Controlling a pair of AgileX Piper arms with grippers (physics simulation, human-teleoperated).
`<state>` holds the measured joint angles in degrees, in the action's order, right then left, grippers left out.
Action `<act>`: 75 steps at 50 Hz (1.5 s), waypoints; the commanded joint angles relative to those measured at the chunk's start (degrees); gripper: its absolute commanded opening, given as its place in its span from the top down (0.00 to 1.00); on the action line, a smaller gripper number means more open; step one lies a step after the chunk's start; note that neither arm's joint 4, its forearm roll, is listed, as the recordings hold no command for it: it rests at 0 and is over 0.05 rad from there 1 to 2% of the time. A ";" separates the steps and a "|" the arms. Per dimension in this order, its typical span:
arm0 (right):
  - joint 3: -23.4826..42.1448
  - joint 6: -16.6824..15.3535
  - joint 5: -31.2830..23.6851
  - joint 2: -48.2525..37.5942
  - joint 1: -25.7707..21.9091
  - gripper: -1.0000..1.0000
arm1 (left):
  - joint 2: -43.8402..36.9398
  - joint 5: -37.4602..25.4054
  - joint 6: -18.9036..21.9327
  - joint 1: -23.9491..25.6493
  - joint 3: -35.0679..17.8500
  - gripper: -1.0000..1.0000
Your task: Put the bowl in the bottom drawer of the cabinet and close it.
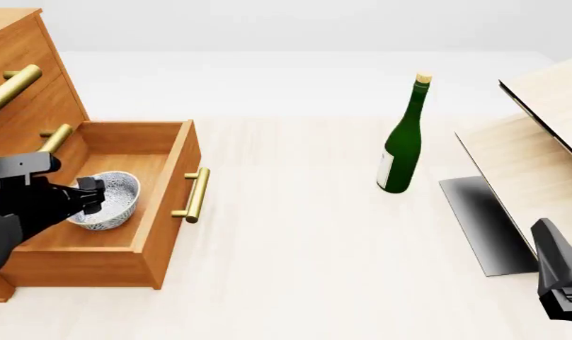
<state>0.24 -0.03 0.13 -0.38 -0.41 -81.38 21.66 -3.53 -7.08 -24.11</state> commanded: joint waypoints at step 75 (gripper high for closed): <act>0.00 0.00 0.00 -0.01 0.01 0.00 | 18.73 -12.00 -4.67 9.62 1.63 0.00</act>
<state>0.24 -0.03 0.13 -0.38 -0.41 -63.93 10.93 -6.61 0.64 -22.18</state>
